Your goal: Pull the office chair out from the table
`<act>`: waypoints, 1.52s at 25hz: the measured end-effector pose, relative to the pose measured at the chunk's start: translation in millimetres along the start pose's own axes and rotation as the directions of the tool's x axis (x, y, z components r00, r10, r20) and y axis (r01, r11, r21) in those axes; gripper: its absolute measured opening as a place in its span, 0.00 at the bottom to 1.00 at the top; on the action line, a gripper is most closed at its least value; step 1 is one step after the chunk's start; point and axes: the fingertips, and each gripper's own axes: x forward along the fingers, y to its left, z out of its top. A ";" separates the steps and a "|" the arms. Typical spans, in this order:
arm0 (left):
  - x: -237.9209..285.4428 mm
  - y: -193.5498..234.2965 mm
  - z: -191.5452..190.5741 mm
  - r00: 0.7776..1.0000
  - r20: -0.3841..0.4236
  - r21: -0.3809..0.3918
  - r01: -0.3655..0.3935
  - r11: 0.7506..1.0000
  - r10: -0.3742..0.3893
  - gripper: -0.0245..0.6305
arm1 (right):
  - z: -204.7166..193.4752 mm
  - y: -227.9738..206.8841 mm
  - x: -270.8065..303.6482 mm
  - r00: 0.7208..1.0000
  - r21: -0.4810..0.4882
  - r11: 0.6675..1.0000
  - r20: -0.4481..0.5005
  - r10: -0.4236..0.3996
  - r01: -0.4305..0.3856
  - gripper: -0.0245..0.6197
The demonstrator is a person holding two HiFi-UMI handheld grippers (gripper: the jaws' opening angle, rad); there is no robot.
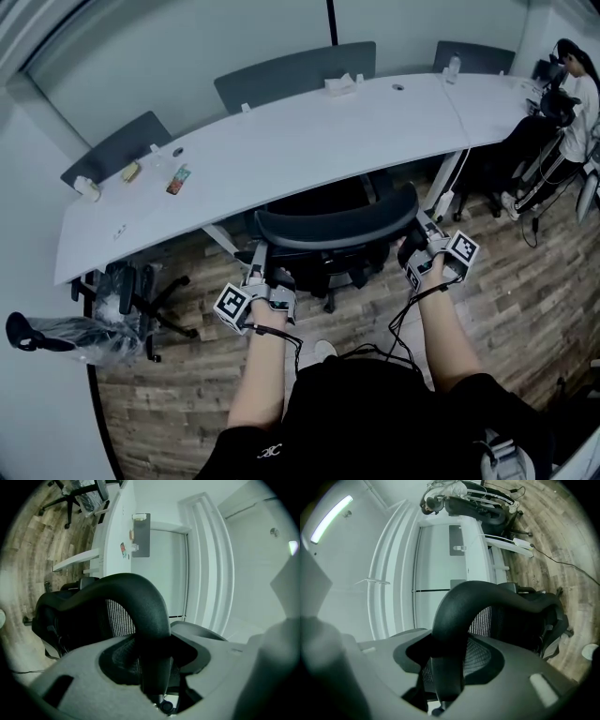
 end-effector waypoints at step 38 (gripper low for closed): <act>-197.5 -28.8 -192.9 0.998 0.051 0.029 0.041 0.999 -0.043 0.35 | 21.7 18.3 -266.7 0.997 -0.027 1.000 -0.083 0.001 -0.003 0.36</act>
